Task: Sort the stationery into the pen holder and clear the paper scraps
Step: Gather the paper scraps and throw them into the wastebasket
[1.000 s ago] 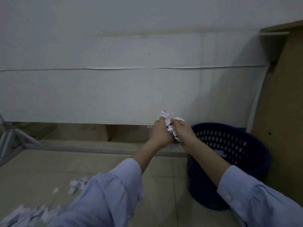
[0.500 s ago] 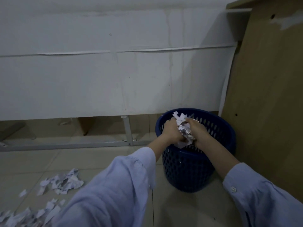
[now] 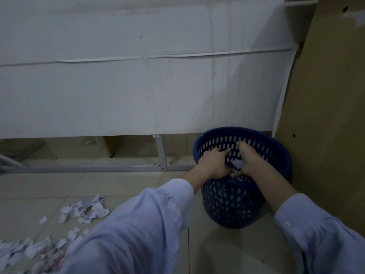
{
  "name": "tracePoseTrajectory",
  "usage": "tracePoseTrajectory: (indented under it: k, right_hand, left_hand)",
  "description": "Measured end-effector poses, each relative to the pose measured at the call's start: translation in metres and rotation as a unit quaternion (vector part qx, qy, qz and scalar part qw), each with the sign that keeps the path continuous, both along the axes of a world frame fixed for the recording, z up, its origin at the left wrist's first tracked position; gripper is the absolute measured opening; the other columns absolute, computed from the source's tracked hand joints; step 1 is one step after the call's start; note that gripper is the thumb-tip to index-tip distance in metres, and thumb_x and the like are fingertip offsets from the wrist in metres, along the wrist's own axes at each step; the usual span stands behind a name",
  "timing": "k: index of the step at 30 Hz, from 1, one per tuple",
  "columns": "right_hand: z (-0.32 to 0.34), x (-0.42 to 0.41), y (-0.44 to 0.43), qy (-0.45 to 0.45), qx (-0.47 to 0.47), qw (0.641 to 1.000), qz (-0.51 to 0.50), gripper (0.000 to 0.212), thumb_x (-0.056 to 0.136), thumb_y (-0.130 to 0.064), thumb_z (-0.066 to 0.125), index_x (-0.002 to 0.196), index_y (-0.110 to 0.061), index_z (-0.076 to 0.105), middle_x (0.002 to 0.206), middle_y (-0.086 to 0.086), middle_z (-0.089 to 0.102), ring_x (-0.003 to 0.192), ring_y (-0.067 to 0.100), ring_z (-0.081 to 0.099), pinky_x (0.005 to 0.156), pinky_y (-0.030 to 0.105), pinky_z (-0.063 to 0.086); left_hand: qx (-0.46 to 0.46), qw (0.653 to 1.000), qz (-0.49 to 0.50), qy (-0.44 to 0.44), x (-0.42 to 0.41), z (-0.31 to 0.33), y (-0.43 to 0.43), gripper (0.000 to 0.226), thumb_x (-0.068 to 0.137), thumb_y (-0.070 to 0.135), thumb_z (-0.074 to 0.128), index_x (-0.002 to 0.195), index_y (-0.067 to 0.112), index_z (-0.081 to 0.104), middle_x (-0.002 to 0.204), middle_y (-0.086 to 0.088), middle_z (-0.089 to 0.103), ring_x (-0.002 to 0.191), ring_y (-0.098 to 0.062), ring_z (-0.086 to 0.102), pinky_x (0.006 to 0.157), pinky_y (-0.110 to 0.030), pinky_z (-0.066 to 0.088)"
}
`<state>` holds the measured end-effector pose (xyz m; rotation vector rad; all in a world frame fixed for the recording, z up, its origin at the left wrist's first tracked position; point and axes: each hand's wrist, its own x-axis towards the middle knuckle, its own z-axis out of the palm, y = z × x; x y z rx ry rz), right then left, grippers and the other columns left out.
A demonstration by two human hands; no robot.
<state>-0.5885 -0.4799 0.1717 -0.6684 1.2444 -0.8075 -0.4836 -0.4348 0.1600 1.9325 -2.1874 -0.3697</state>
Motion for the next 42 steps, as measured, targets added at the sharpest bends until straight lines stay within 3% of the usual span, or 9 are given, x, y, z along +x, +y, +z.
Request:
tracePoseTrajectory:
  k: [2, 4, 7, 10, 15, 22, 27, 35, 42]
  right_hand:
    - [0.005, 0.001, -0.001, 0.034, -0.013, 0.999, 0.010, 0.031, 0.093, -0.030, 0.043, 0.102, -0.007, 0.061, 0.097, 0.012, 0.063, 0.088, 0.029, 0.059, 0.085, 0.052, 0.049]
    - [0.011, 0.008, 0.000, 0.034, -0.049, 0.998, -0.014, 0.032, 0.093, -0.024, 0.043, 0.111, -0.006, 0.061, 0.100, 0.014, 0.064, 0.087, 0.027, 0.059, 0.094, 0.048, 0.048]
    - [0.021, 0.020, 0.003, 0.072, -0.137, 0.984, -0.085, 0.032, 0.090, -0.021, 0.041, 0.112, -0.011, 0.062, 0.095, 0.009, 0.061, 0.082, 0.023, 0.051, 0.076, 0.038, 0.046]
    - [0.032, 0.040, 0.010, 0.054, -0.205, 0.968, -0.133, 0.020, 0.090, -0.016, 0.037, 0.092, -0.018, 0.057, 0.076, 0.001, 0.045, 0.064, 0.017, 0.042, 0.058, 0.028, 0.037]
    - [0.039, 0.104, 0.035, -0.025, -0.231, 0.963, -0.138, 0.011, 0.090, -0.009, 0.038, 0.097, -0.013, 0.046, 0.083, 0.000, 0.044, 0.069, 0.013, 0.043, 0.070, 0.032, 0.042]
    - [0.025, 0.216, 0.092, -0.059, -0.221, 0.973, -0.029, 0.014, 0.094, -0.008, 0.039, 0.084, -0.017, 0.044, 0.074, 0.001, 0.045, 0.058, 0.014, 0.042, 0.049, 0.027, 0.040]
    - [0.000, 0.279, 0.143, -0.032, -0.207, 0.975, 0.072, 0.012, 0.097, -0.011, 0.038, 0.093, -0.018, 0.048, 0.082, -0.001, 0.048, 0.066, 0.015, 0.047, 0.055, 0.028, 0.043]
    - [-0.052, 0.335, 0.200, 0.030, -0.177, 0.960, 0.215, 0.005, 0.096, -0.013, 0.042, 0.099, -0.012, 0.047, 0.087, 0.003, 0.048, 0.073, 0.021, 0.053, 0.058, 0.032, 0.048]
    - [-0.108, 0.381, 0.247, 0.082, -0.066, 0.941, 0.320, 0.015, 0.091, -0.008, 0.047, 0.105, -0.006, 0.051, 0.094, 0.010, 0.050, 0.074, 0.027, 0.056, 0.055, 0.033, 0.050]
  left_hand:
    - [-0.011, 1.000, 0.005, -0.019, 0.001, 0.002, 0.003, 0.060, 0.091, 0.043, 0.052, 0.143, 0.017, 0.037, 0.143, -0.014, 0.040, 0.131, -0.034, 0.035, 0.108, -0.045, 0.032]
    - [-0.032, 0.999, 0.024, -0.025, 0.004, 0.005, 0.007, 0.053, 0.091, 0.042, 0.052, 0.137, 0.017, 0.045, 0.140, -0.012, 0.042, 0.128, -0.035, 0.034, 0.104, -0.049, 0.037]
    - [-0.113, 0.993, 0.033, -0.032, 0.016, 0.015, 0.017, 0.041, 0.090, 0.034, 0.054, 0.125, 0.013, 0.053, 0.127, -0.011, 0.048, 0.119, -0.031, 0.040, 0.090, -0.046, 0.048]
    - [-0.189, 0.980, 0.026, -0.057, 0.037, 0.029, 0.032, 0.030, 0.089, 0.027, 0.052, 0.114, 0.011, 0.056, 0.116, -0.010, 0.052, 0.111, -0.028, 0.046, 0.078, -0.041, 0.051]
    - [-0.237, 0.962, 0.045, -0.129, 0.107, 0.044, 0.071, 0.024, 0.091, 0.025, 0.048, 0.107, 0.011, 0.059, 0.110, -0.007, 0.057, 0.108, -0.025, 0.051, 0.072, -0.036, 0.048]
    - [-0.175, 0.953, 0.144, -0.200, 0.235, 0.052, 0.158, 0.019, 0.091, 0.024, 0.046, 0.100, 0.013, 0.058, 0.102, -0.006, 0.058, 0.097, -0.027, 0.056, 0.069, -0.035, 0.050]
    - [-0.134, 0.947, 0.213, -0.198, 0.308, 0.039, 0.222, 0.022, 0.091, 0.026, 0.047, 0.104, 0.014, 0.059, 0.104, -0.006, 0.062, 0.094, -0.026, 0.059, 0.068, -0.031, 0.044]
    - [-0.054, 0.928, 0.357, -0.095, 0.381, -0.023, 0.312, 0.029, 0.090, 0.035, 0.053, 0.113, 0.017, 0.056, 0.106, -0.002, 0.061, 0.097, -0.022, 0.056, 0.078, -0.033, 0.047]
    - [0.113, 0.899, 0.421, 0.022, 0.432, -0.095, 0.381, 0.051, 0.078, 0.032, 0.073, 0.121, 0.010, 0.054, 0.119, -0.011, 0.060, 0.106, -0.025, 0.056, 0.088, -0.034, 0.048]
